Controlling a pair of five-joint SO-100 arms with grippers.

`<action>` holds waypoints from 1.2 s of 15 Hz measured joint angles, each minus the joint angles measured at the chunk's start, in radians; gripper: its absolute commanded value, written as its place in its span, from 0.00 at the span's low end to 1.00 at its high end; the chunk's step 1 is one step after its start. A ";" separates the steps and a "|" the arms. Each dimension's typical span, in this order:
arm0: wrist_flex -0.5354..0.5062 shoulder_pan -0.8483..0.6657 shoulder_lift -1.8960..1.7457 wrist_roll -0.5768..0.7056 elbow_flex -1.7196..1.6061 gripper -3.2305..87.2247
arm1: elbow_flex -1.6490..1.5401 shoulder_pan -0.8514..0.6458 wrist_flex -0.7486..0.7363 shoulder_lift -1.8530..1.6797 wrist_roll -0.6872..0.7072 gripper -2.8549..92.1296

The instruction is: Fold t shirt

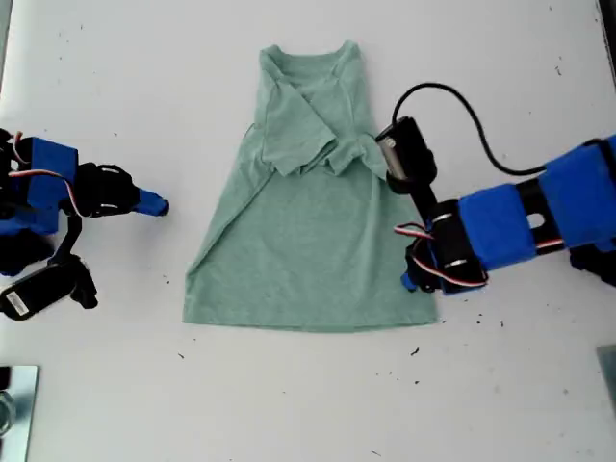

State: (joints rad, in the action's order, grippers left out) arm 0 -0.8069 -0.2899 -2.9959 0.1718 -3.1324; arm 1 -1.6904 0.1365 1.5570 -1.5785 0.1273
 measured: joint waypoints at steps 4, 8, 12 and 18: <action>0.000 0.006 -0.018 0.000 -0.002 0.03 | -0.117 0.043 -0.256 0.072 -0.051 0.02; -0.015 0.006 -0.061 0.000 -0.015 0.03 | -0.244 0.063 -0.425 0.069 -0.078 0.02; -0.017 0.025 -0.067 0.000 -0.015 0.03 | 0.107 0.067 0.040 0.089 -0.011 0.02; -0.018 0.025 -0.077 0.000 -0.018 0.03 | 0.620 0.067 0.166 0.115 0.132 0.02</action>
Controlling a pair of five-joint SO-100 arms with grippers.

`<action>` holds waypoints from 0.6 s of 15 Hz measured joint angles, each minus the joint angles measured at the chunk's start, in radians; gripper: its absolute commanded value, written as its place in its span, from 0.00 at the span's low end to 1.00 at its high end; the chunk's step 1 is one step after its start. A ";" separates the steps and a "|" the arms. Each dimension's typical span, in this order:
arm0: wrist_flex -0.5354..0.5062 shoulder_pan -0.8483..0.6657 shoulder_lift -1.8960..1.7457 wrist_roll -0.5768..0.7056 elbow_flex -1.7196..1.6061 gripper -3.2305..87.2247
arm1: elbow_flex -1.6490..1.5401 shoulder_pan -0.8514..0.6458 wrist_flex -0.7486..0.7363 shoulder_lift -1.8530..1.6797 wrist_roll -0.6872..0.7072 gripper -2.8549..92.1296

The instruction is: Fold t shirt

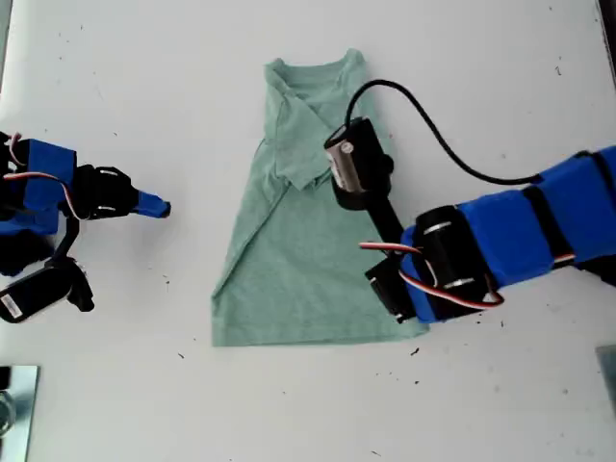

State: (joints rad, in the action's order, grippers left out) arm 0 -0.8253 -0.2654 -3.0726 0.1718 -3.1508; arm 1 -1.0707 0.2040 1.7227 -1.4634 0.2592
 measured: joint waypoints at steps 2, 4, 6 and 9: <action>0.000 0.000 0.000 0.000 0.000 0.03 | 0.026 -0.029 -0.192 0.083 0.075 0.02; 0.000 0.000 -0.002 0.000 0.000 0.03 | 0.026 -0.071 -0.411 0.216 0.106 0.23; -0.008 0.000 -0.017 0.000 -0.005 0.03 | 0.028 -0.106 -0.571 0.276 0.121 0.42; -0.017 0.000 -0.044 0.000 -0.008 0.03 | 0.074 -0.118 -0.500 0.212 0.175 0.38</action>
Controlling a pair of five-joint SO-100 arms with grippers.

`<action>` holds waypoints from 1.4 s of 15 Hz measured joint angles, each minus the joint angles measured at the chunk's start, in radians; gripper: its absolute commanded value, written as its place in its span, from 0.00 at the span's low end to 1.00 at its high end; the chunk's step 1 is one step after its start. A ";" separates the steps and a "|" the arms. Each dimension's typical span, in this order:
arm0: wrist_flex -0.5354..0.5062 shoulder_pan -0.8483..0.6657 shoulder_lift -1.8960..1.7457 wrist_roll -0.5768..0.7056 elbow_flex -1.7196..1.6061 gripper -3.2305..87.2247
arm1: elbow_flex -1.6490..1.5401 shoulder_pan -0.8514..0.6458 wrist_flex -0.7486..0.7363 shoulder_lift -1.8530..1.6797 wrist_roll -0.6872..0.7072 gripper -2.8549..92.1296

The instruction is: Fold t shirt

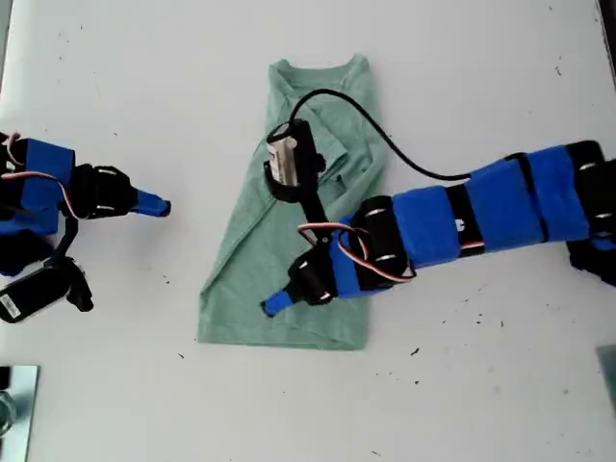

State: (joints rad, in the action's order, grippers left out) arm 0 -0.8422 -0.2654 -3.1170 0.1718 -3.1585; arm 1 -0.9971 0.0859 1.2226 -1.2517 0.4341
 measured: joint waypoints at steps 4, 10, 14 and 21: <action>0.000 0.000 -0.002 0.000 -0.002 0.03 | -0.336 -0.018 0.253 -0.555 -0.025 0.22; 0.000 0.000 -0.012 0.000 -0.003 0.03 | -1.804 -0.268 -0.092 -1.643 -0.044 0.06; -0.038 0.008 -0.005 -0.012 0.015 0.03 | -1.996 -0.374 -0.034 -1.833 -0.043 0.06; -0.601 0.325 0.968 -0.095 1.250 0.38 | -2.040 -0.390 0.084 -2.059 -0.043 0.06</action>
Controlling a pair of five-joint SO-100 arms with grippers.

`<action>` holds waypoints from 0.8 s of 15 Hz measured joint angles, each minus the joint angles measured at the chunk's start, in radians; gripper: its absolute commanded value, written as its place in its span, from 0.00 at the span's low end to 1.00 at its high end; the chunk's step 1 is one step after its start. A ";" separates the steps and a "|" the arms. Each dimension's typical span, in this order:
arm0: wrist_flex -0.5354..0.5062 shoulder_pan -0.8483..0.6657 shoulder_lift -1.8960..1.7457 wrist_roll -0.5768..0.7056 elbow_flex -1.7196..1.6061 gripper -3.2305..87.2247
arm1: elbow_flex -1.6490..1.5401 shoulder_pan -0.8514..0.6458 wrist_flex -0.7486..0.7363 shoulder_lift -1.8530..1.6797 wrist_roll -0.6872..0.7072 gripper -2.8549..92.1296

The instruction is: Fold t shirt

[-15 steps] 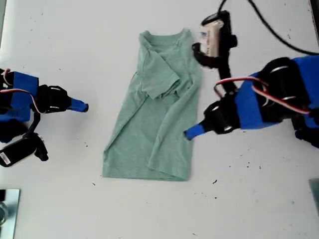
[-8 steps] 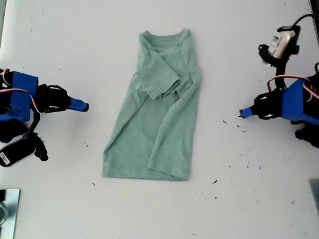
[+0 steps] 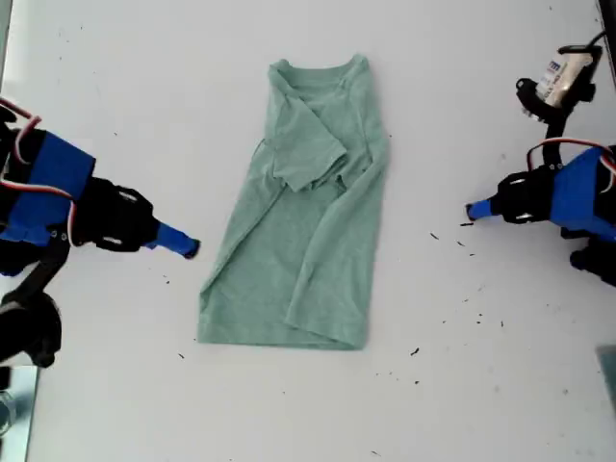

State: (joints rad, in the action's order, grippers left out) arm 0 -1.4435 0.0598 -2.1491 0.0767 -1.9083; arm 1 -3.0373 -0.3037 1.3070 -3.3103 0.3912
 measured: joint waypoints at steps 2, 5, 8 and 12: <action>-0.002 0.005 0.103 0.000 0.046 0.37 | -0.002 0.000 0.000 -0.002 0.000 0.06; 0.115 0.005 0.127 0.000 -0.054 0.36 | -0.002 0.000 0.000 -0.002 0.000 0.06; 0.290 0.005 0.216 0.000 -0.216 0.35 | -0.002 0.000 0.000 -0.006 0.000 0.06; 0.454 0.006 0.428 0.000 -0.239 0.03 | -0.002 0.000 0.000 -0.015 0.000 0.06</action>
State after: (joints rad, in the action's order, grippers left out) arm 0 -0.9894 0.0660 -1.7211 0.0767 -2.1476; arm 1 -3.0388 -0.3037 1.3070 -3.3257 0.3912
